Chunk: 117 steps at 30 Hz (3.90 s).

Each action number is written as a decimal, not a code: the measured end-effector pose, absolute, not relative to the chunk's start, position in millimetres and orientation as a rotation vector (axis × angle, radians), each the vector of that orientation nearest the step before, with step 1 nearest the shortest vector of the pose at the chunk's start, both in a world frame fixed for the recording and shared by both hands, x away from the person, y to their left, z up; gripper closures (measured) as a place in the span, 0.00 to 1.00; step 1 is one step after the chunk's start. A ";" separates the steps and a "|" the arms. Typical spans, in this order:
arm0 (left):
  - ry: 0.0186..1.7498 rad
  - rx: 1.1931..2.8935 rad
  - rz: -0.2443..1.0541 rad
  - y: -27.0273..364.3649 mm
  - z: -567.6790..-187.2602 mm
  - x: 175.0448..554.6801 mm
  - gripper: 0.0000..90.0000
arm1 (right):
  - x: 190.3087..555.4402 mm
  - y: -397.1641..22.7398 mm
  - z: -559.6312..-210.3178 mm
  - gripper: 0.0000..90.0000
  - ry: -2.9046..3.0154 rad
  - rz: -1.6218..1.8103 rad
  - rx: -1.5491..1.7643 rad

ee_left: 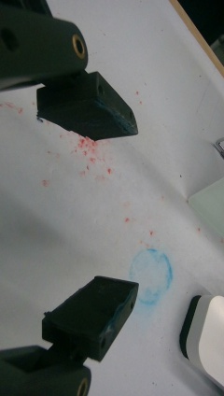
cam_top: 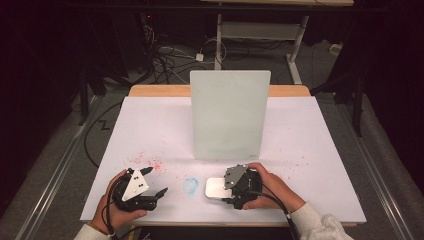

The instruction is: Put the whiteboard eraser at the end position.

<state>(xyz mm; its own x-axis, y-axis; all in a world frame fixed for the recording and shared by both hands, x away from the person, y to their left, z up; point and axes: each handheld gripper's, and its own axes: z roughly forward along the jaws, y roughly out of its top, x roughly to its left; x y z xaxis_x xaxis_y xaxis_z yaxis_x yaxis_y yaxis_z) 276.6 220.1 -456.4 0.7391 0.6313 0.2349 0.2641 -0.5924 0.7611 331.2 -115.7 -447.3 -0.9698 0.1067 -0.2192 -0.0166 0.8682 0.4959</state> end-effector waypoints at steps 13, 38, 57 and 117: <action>0.669 2.199 0.644 219.8 -455.9 276.0 0.23 | 325.1 -136.2 -426.4 0.34 2.657 0.897 0.150; 0.668 2.196 0.646 219.3 -455.7 276.1 0.23 | 331.6 -174.0 -409.1 0.26 2.333 0.967 0.402; 0.664 2.197 0.654 218.4 -455.5 276.9 0.23 | 330.1 -209.4 -413.3 0.22 2.151 0.965 0.564; 0.678 2.192 0.693 216.0 -455.9 279.6 0.22 | 293.1 -265.4 -449.3 0.18 1.960 1.050 0.724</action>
